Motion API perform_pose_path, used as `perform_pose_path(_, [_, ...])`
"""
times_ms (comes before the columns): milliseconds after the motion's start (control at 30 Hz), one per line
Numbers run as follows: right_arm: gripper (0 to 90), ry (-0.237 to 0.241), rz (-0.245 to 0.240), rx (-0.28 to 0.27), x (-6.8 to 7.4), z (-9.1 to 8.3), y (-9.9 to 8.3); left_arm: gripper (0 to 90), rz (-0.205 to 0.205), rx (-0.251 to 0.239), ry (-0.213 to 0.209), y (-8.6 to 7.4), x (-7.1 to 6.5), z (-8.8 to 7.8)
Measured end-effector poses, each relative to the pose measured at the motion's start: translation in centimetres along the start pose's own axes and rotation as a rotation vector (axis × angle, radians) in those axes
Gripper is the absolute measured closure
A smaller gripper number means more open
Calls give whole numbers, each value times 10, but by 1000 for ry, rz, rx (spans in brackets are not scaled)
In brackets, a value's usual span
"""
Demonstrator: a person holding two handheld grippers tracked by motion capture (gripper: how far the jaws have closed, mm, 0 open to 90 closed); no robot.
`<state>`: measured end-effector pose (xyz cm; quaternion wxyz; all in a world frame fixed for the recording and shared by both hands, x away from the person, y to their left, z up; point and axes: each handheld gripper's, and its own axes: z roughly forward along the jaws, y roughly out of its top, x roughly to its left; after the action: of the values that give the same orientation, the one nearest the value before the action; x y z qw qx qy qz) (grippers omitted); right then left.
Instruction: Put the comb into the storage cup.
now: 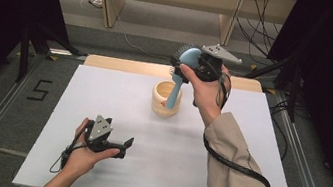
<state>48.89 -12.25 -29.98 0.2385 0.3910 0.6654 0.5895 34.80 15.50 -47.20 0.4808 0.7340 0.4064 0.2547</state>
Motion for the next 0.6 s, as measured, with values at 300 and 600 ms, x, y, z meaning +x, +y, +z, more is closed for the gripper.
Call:
perform_pose_path(300, [200,-5,-8,-7,-1,1,2,0,-1,0,-1,0,0,0])
perform_pose_path(600, [200,-12,-4,-22,-3,2,4,0,-5,-6,1,0,0,0])
